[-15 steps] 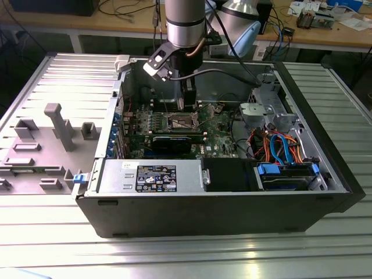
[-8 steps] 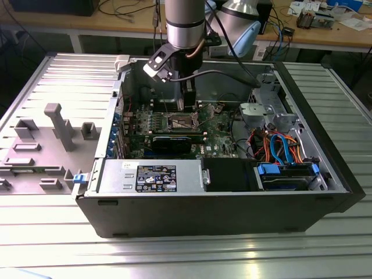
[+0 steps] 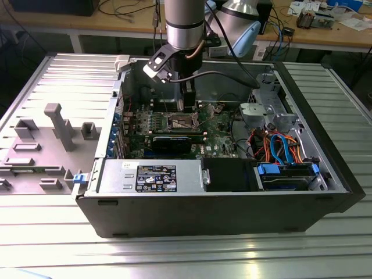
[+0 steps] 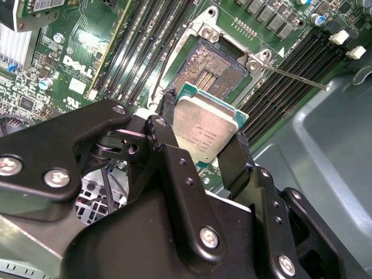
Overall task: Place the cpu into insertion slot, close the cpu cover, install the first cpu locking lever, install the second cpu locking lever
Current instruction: 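Place the cpu into insertion slot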
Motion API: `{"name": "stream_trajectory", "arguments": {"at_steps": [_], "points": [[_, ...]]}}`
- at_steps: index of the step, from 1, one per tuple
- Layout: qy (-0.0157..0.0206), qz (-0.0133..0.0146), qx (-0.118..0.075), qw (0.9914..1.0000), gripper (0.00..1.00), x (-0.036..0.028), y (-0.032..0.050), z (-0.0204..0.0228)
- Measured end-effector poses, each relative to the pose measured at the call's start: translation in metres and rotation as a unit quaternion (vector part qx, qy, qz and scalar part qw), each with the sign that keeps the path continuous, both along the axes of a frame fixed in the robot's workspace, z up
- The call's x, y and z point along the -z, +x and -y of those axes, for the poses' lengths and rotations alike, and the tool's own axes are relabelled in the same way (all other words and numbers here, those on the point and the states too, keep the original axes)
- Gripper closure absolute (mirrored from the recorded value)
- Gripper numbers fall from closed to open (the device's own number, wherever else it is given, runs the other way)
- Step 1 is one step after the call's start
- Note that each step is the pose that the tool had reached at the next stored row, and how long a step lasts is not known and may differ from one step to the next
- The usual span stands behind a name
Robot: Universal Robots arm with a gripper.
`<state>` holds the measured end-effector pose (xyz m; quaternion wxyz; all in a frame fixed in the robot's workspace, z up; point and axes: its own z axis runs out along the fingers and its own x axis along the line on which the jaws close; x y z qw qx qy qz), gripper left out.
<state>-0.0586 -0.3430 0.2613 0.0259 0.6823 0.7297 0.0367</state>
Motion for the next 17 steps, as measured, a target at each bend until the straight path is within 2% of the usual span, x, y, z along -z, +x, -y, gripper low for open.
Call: {"name": "stream_trajectory", "arguments": {"at_steps": [17], "points": [[-0.0001,0.0000,0.000,1.00000,0.45,0.0038,-0.0007,-0.0014]]}}
